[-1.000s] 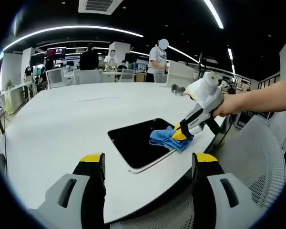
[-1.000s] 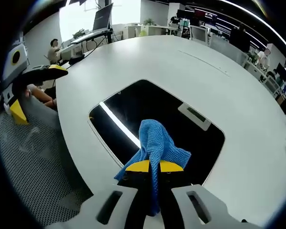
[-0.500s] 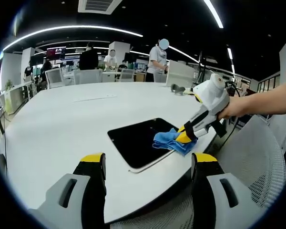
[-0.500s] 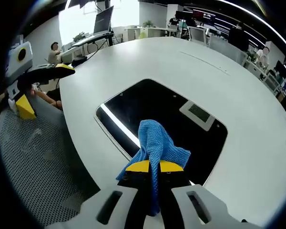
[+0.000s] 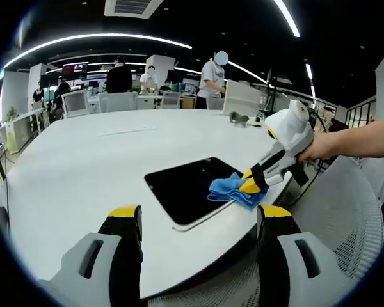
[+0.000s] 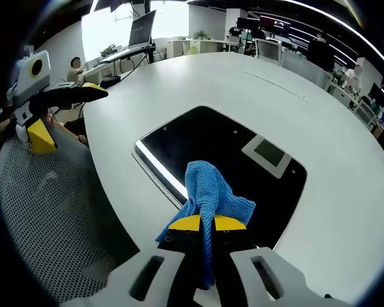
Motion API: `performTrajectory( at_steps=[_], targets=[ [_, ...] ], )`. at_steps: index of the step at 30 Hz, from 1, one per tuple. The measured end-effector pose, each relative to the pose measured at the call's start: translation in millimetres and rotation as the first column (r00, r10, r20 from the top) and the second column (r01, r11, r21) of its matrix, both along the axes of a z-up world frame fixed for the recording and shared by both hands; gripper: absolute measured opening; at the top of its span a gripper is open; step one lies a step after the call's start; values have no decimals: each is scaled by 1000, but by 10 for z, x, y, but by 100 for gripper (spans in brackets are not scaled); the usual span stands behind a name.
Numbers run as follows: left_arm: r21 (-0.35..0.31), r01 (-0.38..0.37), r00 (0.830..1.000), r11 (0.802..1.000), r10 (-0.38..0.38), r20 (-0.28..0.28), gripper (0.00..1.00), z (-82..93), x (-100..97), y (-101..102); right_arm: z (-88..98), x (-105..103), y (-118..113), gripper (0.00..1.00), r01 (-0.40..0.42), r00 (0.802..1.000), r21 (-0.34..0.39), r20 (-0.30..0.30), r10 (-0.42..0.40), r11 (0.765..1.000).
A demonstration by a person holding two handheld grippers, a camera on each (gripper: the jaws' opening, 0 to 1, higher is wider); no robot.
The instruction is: Wipe the mirror surface with the cleaning cloth until all visible marks leave the cleaned area.
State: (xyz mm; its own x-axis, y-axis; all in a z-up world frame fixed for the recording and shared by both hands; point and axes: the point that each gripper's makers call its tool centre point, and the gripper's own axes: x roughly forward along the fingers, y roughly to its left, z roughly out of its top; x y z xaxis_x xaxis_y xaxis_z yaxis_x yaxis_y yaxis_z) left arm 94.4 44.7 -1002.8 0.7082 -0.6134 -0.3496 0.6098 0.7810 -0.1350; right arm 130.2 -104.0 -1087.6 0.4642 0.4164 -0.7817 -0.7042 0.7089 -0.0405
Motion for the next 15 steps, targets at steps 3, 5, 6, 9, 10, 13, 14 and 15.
performTrajectory(
  at_steps=[3,5,6,9,10,13,14,15],
  targets=[
    [1,0,1000,1000,0,0,71,-1,1,0,-1,6,-10,0,-9,1000,17,-4,9,1000],
    [1,0,1000,1000,0,0,71,-1,1,-1,-1,0,-7,0,-6,1000,28,-7,6,1000],
    [1,0,1000,1000,0,0,71,-1,2,0,-1,0,-4,0,-10,1000,26,-3,10,1000],
    [2,-2,1000,1000,2,-1,71,-4,2,1,-2,1,-3,0,-12,1000,25,2,12,1000],
    [3,-3,1000,1000,3,0,71,-4,3,2,1,-2,-3,0,-12,1000,27,2,12,1000],
    [4,-3,1000,1000,3,-1,71,-5,3,0,3,-3,-3,0,-16,1000,29,2,16,999],
    [4,-3,1000,1000,3,-2,71,-5,2,-1,2,-2,-5,0,-17,1000,31,1,17,999],
    [5,-3,1000,1000,3,-2,71,-7,3,0,2,-2,-7,0,-21,1000,33,0,21,999]
  ],
)
